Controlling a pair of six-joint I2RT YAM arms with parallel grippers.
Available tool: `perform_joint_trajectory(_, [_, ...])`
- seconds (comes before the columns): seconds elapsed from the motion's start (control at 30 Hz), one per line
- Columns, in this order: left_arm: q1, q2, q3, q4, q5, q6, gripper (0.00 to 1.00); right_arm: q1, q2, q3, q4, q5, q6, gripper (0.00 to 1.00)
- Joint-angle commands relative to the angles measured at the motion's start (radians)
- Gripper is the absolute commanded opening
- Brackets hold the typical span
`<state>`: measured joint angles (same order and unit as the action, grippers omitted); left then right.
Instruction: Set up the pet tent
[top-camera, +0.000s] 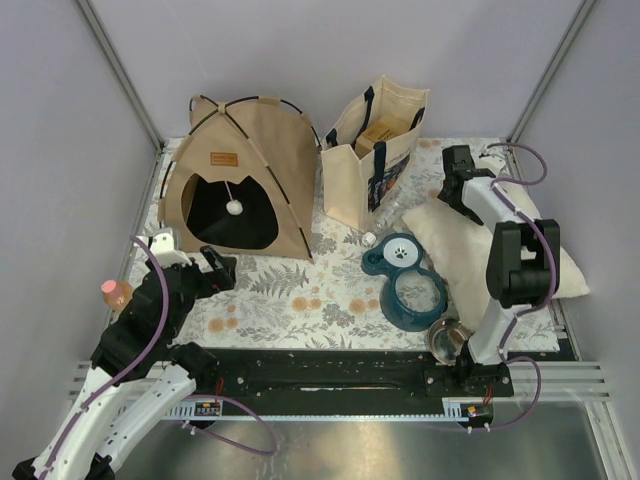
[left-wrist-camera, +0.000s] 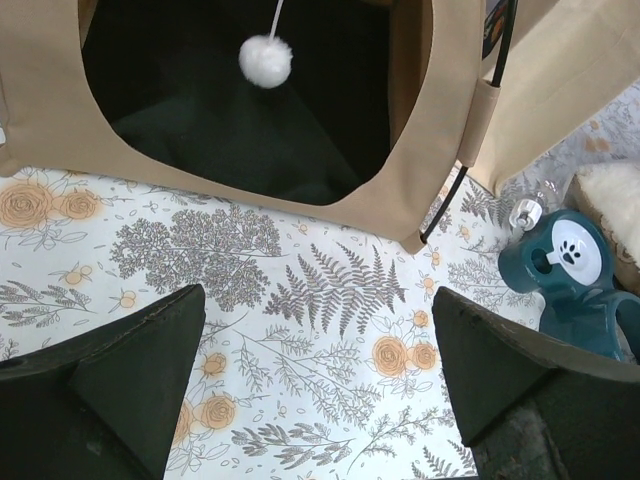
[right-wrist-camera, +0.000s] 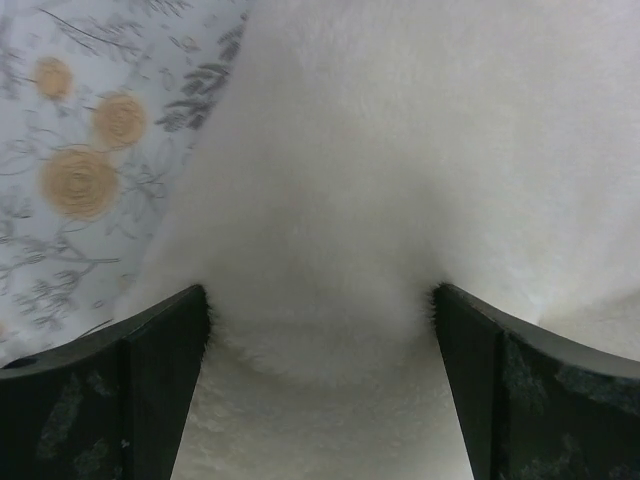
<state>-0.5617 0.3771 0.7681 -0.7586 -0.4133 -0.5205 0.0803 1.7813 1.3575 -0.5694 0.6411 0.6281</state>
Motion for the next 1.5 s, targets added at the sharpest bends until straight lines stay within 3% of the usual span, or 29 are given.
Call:
perform_joint_trajectory(0.0, [-0.003,-0.027,-0.016,0.041,0.014,0.001,0.99,-0.045,0.098,0.103,-0.132,-0.026,0.050,0.99])
perform_joint_trajectory(0.07, [-0.003,-0.032,-0.023,0.044,0.014,-0.003,0.99,-0.060,0.084,0.086,-0.096,-0.085,0.021,0.95])
perform_joint_trajectory(0.1, [-0.001,-0.030,-0.024,0.044,0.016,-0.004,0.99,-0.068,0.078,0.084,-0.095,-0.113,0.009,0.85])
perform_joint_trajectory(0.13, [-0.001,-0.030,-0.023,0.045,0.019,-0.007,0.99,-0.071,0.072,0.083,-0.083,-0.144,-0.010,0.68])
perform_joint_trajectory(0.2, [-0.001,-0.027,-0.024,0.048,0.021,-0.010,0.99,-0.073,0.067,0.087,-0.070,-0.173,-0.027,0.14])
perform_joint_trajectory(0.23, [-0.001,-0.027,-0.024,0.050,0.022,-0.012,0.99,-0.073,0.063,0.092,-0.070,-0.182,-0.034,0.00])
perform_joint_trajectory(0.4, [-0.001,-0.029,-0.023,0.051,0.039,-0.018,0.99,-0.071,-0.052,0.054,-0.034,-0.187,-0.073,0.00])
perform_joint_trajectory(0.73, [-0.001,-0.015,-0.013,0.061,0.045,-0.006,0.99,-0.051,-0.443,0.057,0.006,-0.185,-0.172,0.00])
perform_joint_trajectory(0.93, [-0.003,-0.012,0.005,0.053,0.050,0.005,0.99,0.001,-0.575,0.107,0.009,-0.346,-0.255,0.00])
perform_joint_trajectory(1.17, [-0.001,-0.001,0.036,0.039,0.060,0.011,0.99,0.261,-0.680,0.189,-0.050,-0.380,-0.350,0.00])
perform_joint_trajectory(1.3, [-0.003,0.000,0.048,0.031,0.054,0.005,0.99,0.418,-0.718,0.207,-0.125,-0.357,-0.326,0.00])
perform_joint_trajectory(1.47, [-0.001,0.008,0.062,0.035,0.041,-0.007,0.99,0.662,-0.703,0.115,-0.138,-0.342,-0.288,0.00])
